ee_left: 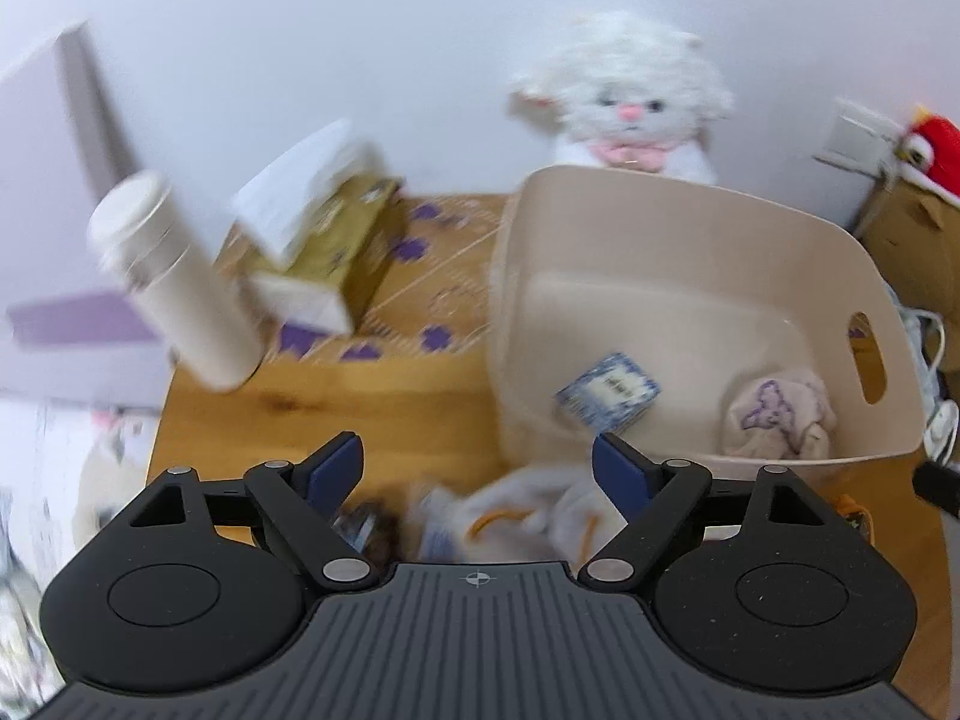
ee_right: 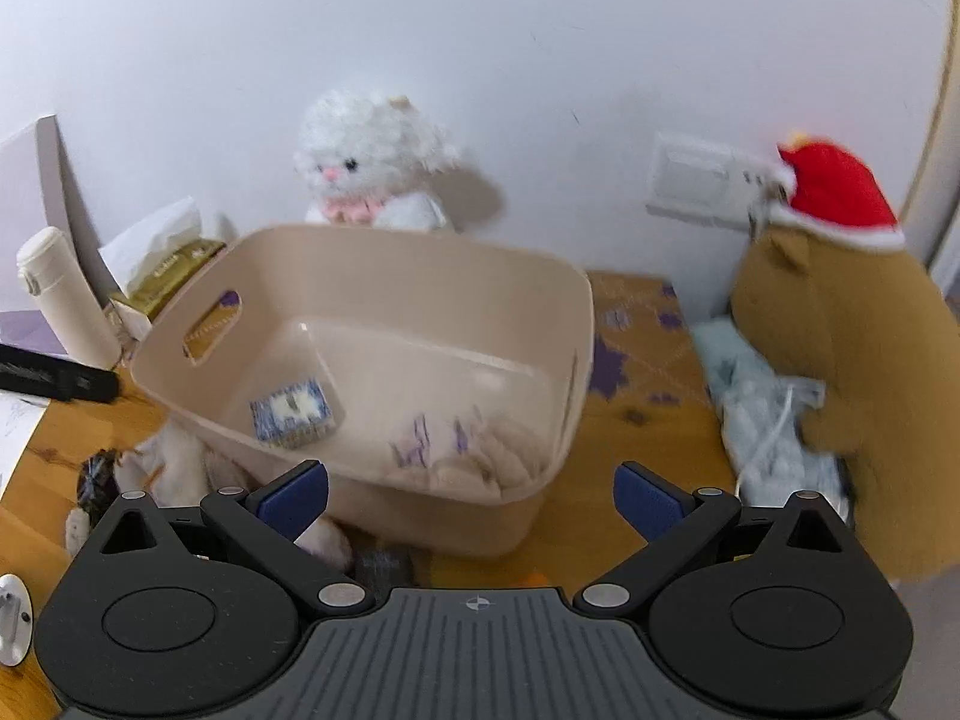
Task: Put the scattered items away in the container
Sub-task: 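Grasp the brown plush with bow using the left gripper while the right grasps the dark snack box, then carry the brown plush and snack box into the basket and release both, then grasp the beige fuzzy cloth with the left gripper while the right grasps the orange cup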
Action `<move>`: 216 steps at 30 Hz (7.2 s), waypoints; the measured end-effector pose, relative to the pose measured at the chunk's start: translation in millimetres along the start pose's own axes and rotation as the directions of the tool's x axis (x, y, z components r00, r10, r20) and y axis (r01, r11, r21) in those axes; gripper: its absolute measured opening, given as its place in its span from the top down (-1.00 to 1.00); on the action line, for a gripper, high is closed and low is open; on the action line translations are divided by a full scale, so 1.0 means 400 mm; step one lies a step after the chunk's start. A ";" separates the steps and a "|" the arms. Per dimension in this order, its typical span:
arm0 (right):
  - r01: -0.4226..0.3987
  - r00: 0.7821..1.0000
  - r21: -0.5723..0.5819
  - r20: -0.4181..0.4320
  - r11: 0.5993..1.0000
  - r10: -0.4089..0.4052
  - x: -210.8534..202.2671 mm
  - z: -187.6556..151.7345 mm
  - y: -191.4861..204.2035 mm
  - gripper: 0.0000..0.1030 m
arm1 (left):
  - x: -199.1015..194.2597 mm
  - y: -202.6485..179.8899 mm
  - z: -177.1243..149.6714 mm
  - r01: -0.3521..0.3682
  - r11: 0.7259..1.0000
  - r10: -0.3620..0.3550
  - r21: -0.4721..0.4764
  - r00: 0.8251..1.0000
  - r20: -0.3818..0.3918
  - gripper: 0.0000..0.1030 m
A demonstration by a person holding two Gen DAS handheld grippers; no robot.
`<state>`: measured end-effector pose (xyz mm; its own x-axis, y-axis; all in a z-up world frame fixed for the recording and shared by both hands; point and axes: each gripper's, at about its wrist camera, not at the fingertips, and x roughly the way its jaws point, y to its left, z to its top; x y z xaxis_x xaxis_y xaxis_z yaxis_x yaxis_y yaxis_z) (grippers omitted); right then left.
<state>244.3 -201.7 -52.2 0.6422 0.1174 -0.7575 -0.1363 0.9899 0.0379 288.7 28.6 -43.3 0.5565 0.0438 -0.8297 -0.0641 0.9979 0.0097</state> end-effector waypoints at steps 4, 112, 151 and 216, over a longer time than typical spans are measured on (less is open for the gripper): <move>0.006 0.999 0.031 -0.053 1.000 -0.004 0.016 -0.055 -0.005 -1.00 | -0.004 0.056 -0.036 -0.054 0.997 0.055 -0.051 0.998 0.005 -0.65; -0.228 0.966 0.115 0.154 0.967 0.209 -0.156 0.005 -0.059 0.58 | -0.186 0.011 -0.049 0.054 0.981 -0.081 0.185 0.986 0.143 0.39; -0.069 0.995 0.006 -0.076 0.998 0.069 0.271 0.186 -0.014 0.57 | 0.196 -0.215 0.109 0.040 0.944 -0.022 0.329 0.998 -0.058 0.36; 0.008 0.971 -0.351 -0.221 0.936 -0.091 0.179 -0.164 -0.142 -1.00 | 0.043 0.017 -0.261 0.200 0.970 -0.160 0.141 0.954 -0.253 -0.67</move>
<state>248.7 -254.6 -151.5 0.4695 0.0063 -0.8829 -0.3868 0.9004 -0.1992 211.2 31.3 -115.8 0.3314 -0.1296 -0.9345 0.1654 0.9832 -0.0776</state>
